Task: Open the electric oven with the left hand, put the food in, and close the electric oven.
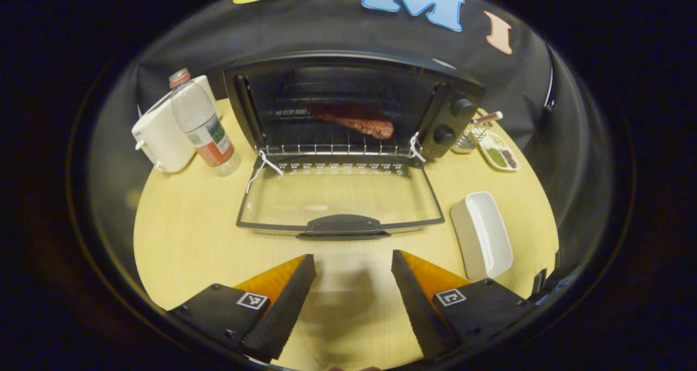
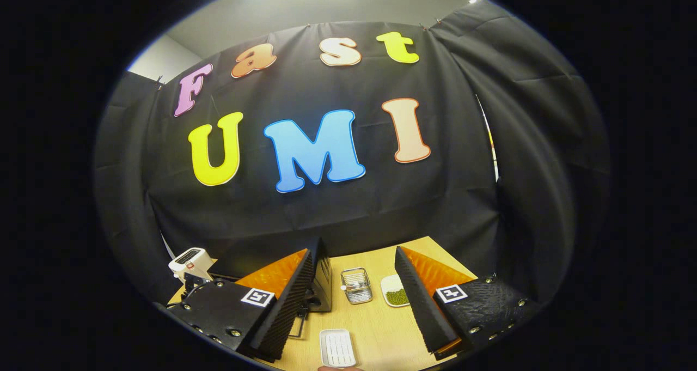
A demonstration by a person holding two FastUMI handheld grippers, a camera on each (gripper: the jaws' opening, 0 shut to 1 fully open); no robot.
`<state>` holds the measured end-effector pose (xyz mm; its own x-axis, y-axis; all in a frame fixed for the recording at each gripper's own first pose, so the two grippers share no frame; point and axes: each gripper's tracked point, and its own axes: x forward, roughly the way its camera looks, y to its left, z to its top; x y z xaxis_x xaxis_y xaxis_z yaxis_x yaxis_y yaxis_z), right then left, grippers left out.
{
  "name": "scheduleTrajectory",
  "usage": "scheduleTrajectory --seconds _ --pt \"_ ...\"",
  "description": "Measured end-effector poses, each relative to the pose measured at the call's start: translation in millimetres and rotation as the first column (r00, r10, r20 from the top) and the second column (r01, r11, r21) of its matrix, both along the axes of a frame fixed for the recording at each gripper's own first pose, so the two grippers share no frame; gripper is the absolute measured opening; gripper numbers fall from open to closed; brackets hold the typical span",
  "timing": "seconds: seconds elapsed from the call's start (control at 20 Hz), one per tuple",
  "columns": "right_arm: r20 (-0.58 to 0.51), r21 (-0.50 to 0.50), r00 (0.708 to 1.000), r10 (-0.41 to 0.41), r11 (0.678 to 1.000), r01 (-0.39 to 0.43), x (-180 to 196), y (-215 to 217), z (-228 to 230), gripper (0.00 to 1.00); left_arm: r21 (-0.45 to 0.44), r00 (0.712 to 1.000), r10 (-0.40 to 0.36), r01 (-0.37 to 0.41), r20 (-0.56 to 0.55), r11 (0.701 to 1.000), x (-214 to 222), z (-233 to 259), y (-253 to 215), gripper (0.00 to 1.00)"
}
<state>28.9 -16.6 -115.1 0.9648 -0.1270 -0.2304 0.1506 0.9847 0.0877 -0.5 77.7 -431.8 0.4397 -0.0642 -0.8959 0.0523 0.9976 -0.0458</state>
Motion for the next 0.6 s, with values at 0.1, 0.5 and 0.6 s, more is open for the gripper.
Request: scheduleTrajectory --seconds 0.1,0.5,0.6 --pt "-0.007 0.006 1.0 -0.016 1.0 0.016 1 -6 -2 0.92 0.005 0.999 0.001 0.0 -0.042 1.0 1 -14 4 0.96" --pt "-0.023 0.002 0.998 -0.061 0.998 0.061 1 -19 -7 0.92 0.012 0.99 0.031 -0.03 -0.139 0.999 10 -45 15 0.92" --pt "-0.024 -0.001 0.998 -0.063 0.998 0.063 2 -19 -7 0.92 0.023 0.989 0.032 -0.029 -0.148 0.999 15 -50 17 0.96"
